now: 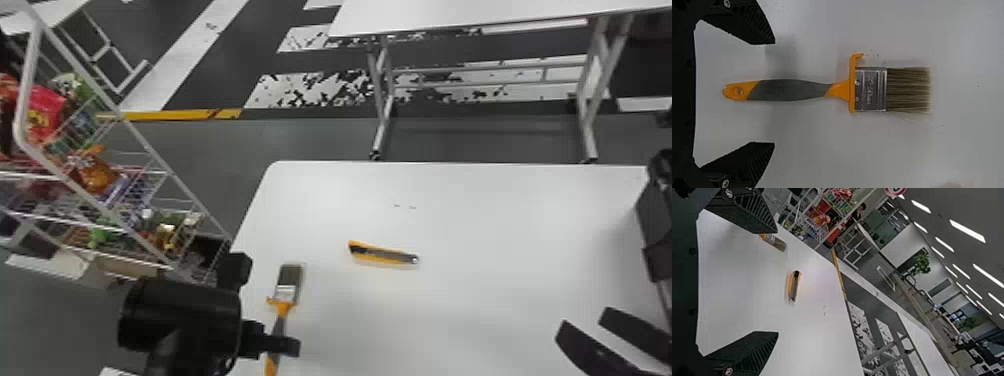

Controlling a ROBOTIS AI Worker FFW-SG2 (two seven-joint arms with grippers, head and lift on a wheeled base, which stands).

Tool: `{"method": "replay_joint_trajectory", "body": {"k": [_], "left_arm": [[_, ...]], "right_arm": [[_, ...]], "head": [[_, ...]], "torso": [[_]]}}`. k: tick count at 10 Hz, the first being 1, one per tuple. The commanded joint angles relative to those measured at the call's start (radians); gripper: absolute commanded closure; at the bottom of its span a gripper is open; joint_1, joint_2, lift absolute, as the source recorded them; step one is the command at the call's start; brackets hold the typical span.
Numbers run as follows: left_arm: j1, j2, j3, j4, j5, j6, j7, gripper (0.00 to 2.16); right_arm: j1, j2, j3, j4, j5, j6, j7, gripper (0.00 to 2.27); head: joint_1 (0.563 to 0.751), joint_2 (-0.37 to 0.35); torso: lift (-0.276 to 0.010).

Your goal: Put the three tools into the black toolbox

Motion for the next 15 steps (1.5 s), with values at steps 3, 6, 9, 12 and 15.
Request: {"method": "replay_joint_trajectory", "body": {"k": [3, 6, 9, 12, 15], "left_arm": [[-0.015, 0.0, 0.0, 0.04, 0.004, 0.004, 0.001, 0.08], [-0.025, -0.003, -0.003, 0.054, 0.007, 0.004, 0.007, 0.08], [-0.043, -0.001, -0.003, 0.08, 0.006, 0.004, 0.007, 0.09], [-0.069, 0.002, 0.0, 0.12, 0.006, 0.004, 0.006, 0.09], [-0.084, 0.0, 0.003, 0.15, 0.009, 0.004, 0.003, 0.1]], "right_arm": [[0.009, 0.002, -0.021, 0.006, -0.016, -0.003, 0.027, 0.08], [0.021, 0.002, -0.036, 0.004, -0.031, -0.003, 0.044, 0.08], [0.032, 0.002, -0.043, 0.004, -0.038, -0.012, 0.061, 0.08], [0.041, 0.002, -0.05, 0.002, -0.044, -0.015, 0.075, 0.08], [0.041, 0.002, -0.049, 0.002, -0.044, -0.012, 0.083, 0.08]], "head": [[0.695, 0.35], [0.695, 0.35], [0.695, 0.35], [0.695, 0.35], [0.695, 0.35]], "torso": [[-0.051], [-0.051], [-0.051], [-0.051], [-0.051]]}}
